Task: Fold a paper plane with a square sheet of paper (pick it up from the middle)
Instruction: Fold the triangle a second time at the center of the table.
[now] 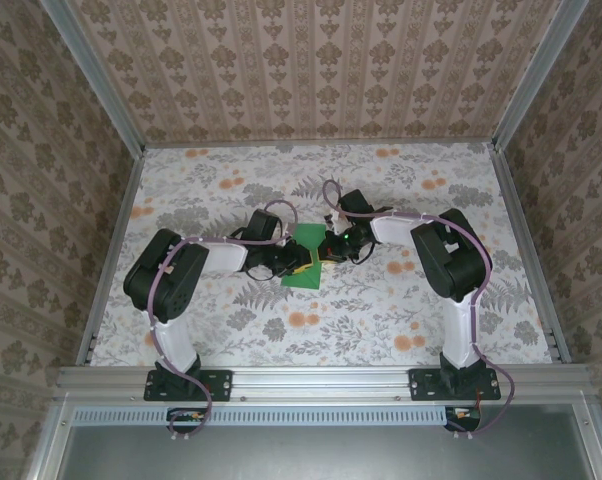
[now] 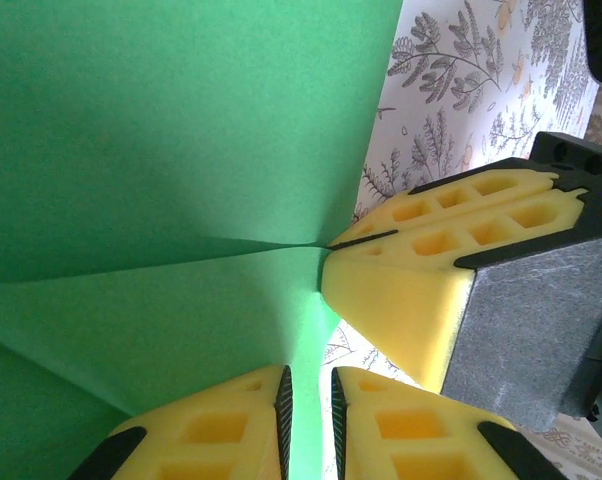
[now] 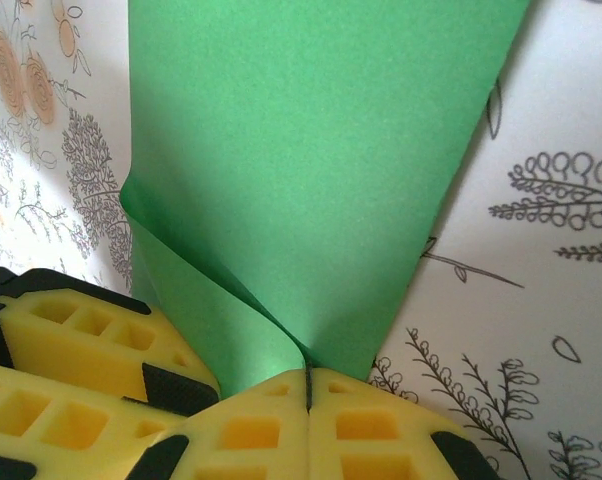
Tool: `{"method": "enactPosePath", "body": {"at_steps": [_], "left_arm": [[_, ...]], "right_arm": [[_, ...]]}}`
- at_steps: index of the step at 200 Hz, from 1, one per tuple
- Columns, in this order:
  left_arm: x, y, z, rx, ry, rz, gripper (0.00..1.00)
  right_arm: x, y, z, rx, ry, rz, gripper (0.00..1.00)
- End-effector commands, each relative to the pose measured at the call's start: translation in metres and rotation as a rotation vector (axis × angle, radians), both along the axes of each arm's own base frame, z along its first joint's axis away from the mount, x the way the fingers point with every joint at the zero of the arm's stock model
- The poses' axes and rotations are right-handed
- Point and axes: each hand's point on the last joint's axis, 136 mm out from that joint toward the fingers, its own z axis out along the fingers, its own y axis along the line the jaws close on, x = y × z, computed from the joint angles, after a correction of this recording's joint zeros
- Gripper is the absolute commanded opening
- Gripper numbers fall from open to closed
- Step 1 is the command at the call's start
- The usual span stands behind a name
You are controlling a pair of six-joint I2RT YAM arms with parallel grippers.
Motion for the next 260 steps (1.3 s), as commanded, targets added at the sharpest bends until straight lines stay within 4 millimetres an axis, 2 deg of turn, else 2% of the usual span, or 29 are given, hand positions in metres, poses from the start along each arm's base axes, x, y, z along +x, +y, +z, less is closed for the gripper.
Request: {"method": "enactPosePath", "body": {"at_steps": [1, 33, 124, 222, 246, 260], "left_arm": [[0.004, -0.007, 0.014, -0.031, -0.041, -0.015, 0.21], [0.007, -0.008, 0.020, -0.045, -0.052, -0.009, 0.21], [-0.003, 0.000, -0.009, 0.012, 0.022, -0.004, 0.21], [-0.008, 0.007, -0.023, 0.060, 0.052, 0.016, 0.21], [-0.011, 0.011, -0.030, 0.092, 0.067, 0.027, 0.20], [-0.013, 0.013, -0.033, 0.108, 0.075, 0.037, 0.18]], "right_arm": [[0.004, -0.006, -0.010, -0.045, 0.007, -0.003, 0.03], [0.004, -0.008, -0.013, -0.057, 0.011, -0.005, 0.03], [0.003, -0.012, -0.017, -0.084, 0.020, -0.008, 0.03], [0.002, -0.012, -0.019, -0.090, 0.026, -0.007, 0.03], [0.005, -0.010, -0.012, -0.080, 0.020, -0.013, 0.05], [0.009, -0.009, 0.000, -0.067, 0.001, -0.023, 0.09]]}}
